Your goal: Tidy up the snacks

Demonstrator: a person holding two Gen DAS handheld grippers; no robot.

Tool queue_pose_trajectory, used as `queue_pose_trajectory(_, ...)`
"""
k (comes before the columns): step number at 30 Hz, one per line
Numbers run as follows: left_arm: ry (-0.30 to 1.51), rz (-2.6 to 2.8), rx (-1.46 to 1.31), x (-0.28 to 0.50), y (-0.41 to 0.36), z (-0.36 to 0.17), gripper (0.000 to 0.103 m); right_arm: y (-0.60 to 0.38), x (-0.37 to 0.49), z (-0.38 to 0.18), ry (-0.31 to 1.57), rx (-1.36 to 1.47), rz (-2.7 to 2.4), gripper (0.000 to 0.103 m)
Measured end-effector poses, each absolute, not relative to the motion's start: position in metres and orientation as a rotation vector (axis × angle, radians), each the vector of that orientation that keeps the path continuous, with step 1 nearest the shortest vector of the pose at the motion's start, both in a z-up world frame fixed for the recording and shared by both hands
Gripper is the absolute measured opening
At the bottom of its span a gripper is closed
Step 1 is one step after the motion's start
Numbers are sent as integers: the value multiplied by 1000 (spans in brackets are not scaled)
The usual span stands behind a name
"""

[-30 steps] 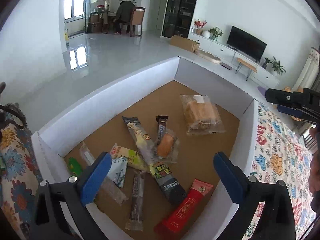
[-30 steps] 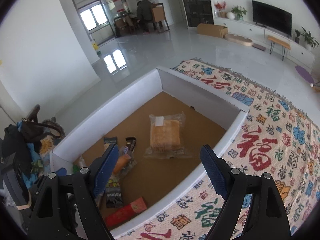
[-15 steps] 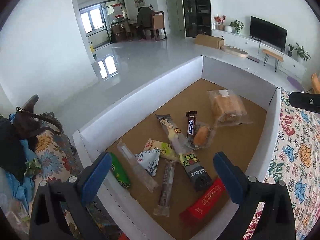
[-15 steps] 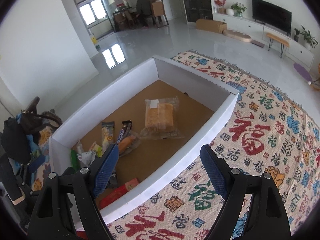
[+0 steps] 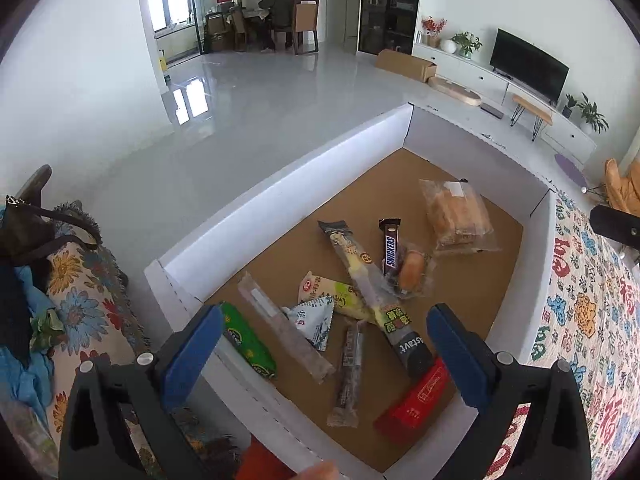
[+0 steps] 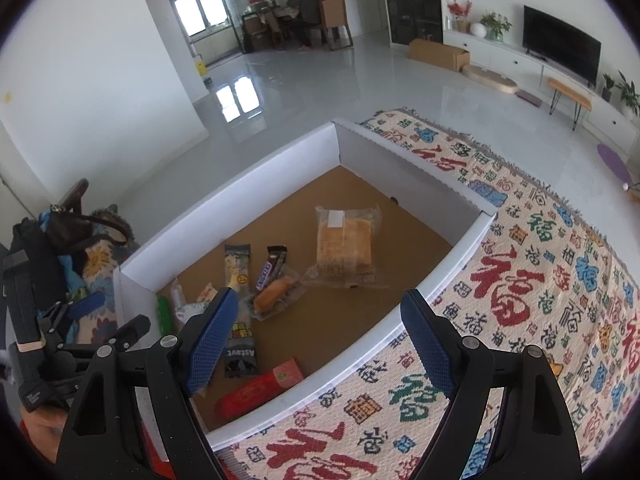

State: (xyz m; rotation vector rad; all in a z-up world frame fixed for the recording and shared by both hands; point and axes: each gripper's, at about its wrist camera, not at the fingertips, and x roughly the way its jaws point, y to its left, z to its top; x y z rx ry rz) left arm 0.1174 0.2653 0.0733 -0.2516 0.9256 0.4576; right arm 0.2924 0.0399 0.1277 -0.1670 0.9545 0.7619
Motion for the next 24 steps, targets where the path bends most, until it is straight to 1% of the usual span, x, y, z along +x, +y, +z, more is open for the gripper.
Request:
queue_pose_trajectory(7, 928, 461, -190, 113, 254, 66, 103, 54, 280, 110, 986, -224, 786, 86)
queue_pose_trajectory(15, 913, 505, -215, 108, 261, 63, 103, 54, 279, 112, 976, -237, 779, 86)
queue_pose_trajectory(24, 895, 537, -174, 106, 256, 65, 103, 65, 267, 111, 965, -300, 797, 86)
